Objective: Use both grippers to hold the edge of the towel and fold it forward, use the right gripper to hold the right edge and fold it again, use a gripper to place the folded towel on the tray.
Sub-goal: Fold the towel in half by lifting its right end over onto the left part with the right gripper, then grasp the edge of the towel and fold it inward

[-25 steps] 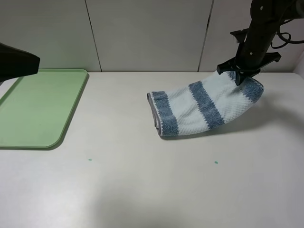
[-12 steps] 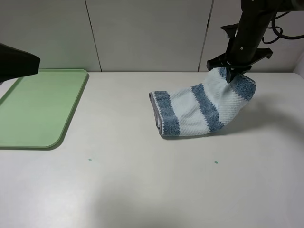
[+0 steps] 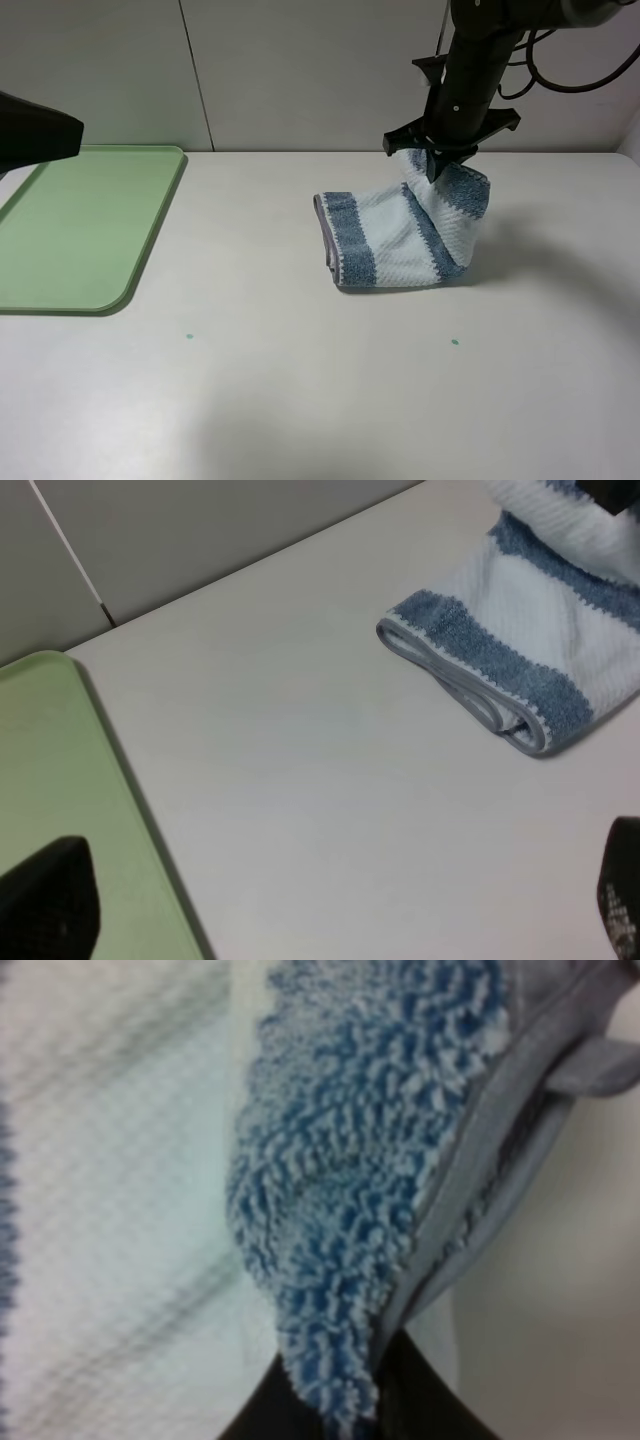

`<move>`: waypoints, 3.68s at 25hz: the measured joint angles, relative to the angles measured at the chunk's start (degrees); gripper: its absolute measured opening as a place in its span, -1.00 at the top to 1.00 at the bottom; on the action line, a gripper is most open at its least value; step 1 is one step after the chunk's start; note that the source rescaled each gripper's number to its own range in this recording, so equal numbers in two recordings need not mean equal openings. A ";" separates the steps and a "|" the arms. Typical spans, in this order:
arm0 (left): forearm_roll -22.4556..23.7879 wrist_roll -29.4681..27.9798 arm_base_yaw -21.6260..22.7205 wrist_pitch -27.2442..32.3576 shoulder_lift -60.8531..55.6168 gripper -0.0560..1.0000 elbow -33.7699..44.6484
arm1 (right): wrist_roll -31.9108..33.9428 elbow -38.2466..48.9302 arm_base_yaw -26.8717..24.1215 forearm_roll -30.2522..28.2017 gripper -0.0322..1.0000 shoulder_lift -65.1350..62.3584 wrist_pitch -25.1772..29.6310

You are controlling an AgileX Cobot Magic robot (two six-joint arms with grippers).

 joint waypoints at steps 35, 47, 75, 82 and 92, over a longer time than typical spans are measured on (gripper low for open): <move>0.00 0.00 0.00 0.02 0.00 -1.00 0.00 | 12.59 0.68 11.81 -1.13 0.83 2.28 -11.45; 0.00 0.00 0.00 0.02 0.00 -1.00 0.00 | 12.71 0.68 12.63 -1.00 0.52 2.28 -11.85; 0.00 0.00 0.00 0.02 0.00 -1.00 0.00 | 9.02 0.68 22.18 -0.11 -0.82 2.28 -11.18; 0.00 0.00 0.00 0.07 0.00 -1.00 0.00 | 6.07 0.68 23.27 -2.51 -1.00 0.28 -5.80; 0.00 0.00 0.00 0.07 0.00 -1.00 0.00 | 2.08 7.33 22.67 -6.00 -1.00 -10.32 -3.84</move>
